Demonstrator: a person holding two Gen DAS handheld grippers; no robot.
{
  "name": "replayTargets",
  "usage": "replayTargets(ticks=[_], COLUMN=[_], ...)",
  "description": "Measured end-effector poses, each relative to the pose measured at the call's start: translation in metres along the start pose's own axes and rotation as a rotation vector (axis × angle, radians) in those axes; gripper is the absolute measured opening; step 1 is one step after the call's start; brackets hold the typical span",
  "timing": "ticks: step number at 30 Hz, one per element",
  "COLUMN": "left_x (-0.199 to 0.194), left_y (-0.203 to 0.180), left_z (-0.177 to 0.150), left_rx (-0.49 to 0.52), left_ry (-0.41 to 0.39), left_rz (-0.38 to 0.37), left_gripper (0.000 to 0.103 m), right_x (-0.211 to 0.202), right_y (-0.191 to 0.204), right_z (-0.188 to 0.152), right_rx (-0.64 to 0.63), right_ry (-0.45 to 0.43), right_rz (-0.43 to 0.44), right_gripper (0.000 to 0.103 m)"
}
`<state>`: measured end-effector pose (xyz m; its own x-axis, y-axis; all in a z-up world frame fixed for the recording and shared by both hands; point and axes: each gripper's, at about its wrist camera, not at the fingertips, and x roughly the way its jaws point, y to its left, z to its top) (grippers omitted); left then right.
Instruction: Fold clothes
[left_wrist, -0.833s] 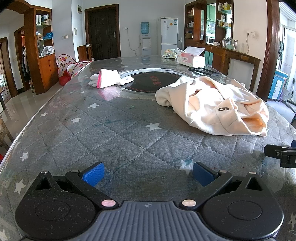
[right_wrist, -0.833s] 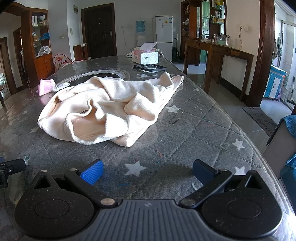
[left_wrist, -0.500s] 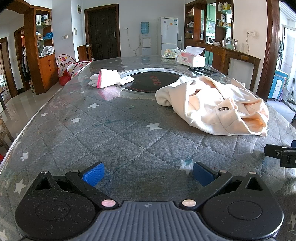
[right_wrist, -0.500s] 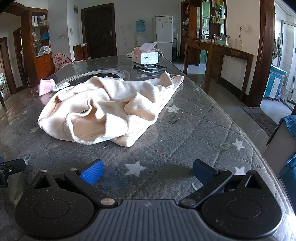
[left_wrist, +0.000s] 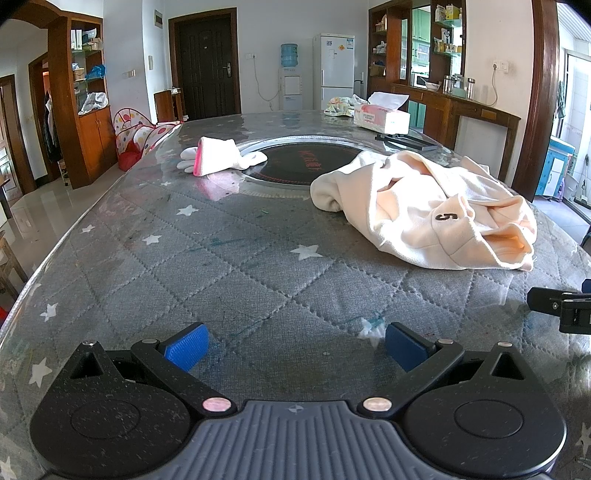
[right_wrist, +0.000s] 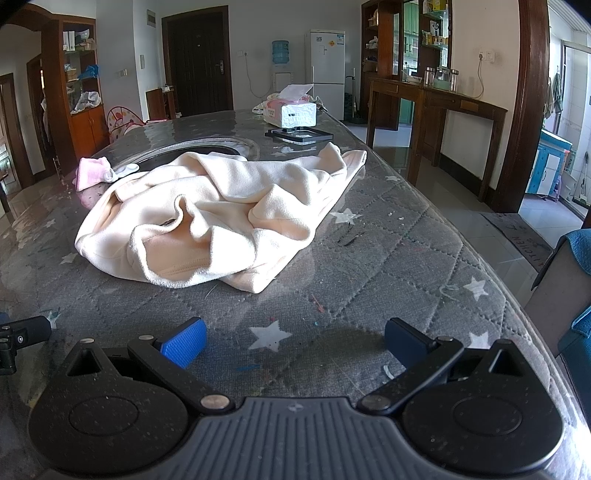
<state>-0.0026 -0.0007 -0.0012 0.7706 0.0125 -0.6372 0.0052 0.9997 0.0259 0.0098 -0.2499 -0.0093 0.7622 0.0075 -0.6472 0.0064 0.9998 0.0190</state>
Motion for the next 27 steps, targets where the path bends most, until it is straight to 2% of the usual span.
replayTargets(ticks=[27], left_x=[-0.019], left_y=[-0.013], left_z=[0.001], left_rx=[-0.002], left_ry=[0.066], left_rz=[0.04], left_gripper=[0.103], right_x=[-0.017], right_y=[-0.008], right_z=[-0.003], right_rx=[-0.046], right_ry=[0.016], right_rz=[0.058], right_gripper=[0.103])
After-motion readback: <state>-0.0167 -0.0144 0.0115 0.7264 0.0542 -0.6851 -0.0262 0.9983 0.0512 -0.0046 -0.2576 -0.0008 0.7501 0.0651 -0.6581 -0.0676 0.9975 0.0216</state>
